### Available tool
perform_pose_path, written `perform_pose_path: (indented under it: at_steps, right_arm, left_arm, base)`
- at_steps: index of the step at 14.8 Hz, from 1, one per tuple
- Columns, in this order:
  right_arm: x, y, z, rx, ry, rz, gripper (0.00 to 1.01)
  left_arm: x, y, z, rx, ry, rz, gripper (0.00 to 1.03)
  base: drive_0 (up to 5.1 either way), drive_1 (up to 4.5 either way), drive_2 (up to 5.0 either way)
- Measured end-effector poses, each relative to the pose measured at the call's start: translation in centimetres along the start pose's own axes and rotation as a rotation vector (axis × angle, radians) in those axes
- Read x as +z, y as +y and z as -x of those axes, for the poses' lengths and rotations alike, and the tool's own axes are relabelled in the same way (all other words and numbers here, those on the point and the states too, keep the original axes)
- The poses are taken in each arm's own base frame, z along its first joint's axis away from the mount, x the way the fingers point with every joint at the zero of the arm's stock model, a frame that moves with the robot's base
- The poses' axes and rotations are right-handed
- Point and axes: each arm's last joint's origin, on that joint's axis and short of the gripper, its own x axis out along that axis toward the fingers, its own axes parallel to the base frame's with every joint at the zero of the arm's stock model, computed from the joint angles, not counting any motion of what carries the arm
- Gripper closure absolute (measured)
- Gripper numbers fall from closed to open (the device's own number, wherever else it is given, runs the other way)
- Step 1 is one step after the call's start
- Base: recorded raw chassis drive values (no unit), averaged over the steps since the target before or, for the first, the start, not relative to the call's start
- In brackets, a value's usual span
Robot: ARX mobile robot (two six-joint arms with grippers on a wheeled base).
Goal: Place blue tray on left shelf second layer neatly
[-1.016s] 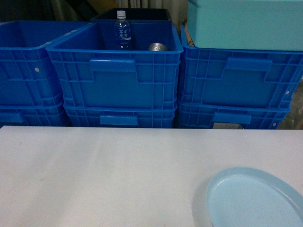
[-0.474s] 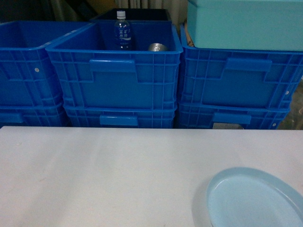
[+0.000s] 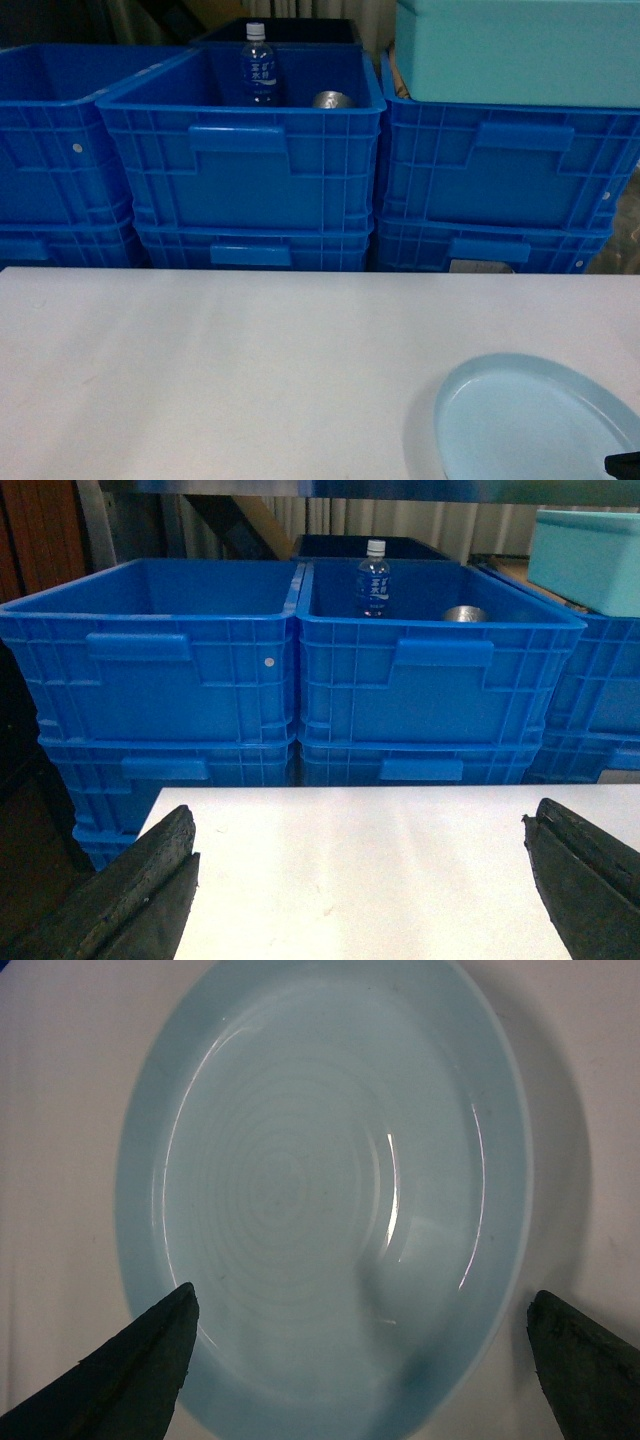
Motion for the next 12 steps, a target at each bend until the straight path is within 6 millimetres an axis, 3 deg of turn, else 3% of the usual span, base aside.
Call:
perform_pose_path:
  at_steps: [4,7,12]
  right_arm:
    - [0.0,0.2,-1.3,0.032,-0.027,-0.05,0.05]
    - [-0.4,0.7,-2.8,0.005,-0.003,-0.068,0.46]
    - [-0.6,0.4,-3.0,-0.044,0.002,-0.074,0.86]
  left_arm:
    - [0.0,0.0,0.0,0.0,0.0,0.0,0.05]
    - [0.0,0.0,0.0,0.0,0.0,0.0,0.05]
    - [0.0,0.0,0.0,0.0,0.0,0.0,0.05]
  base:
    - [0.0,0.0,0.0]
    - [0.0,0.0,0.0]
    - [0.0,0.0,0.0]
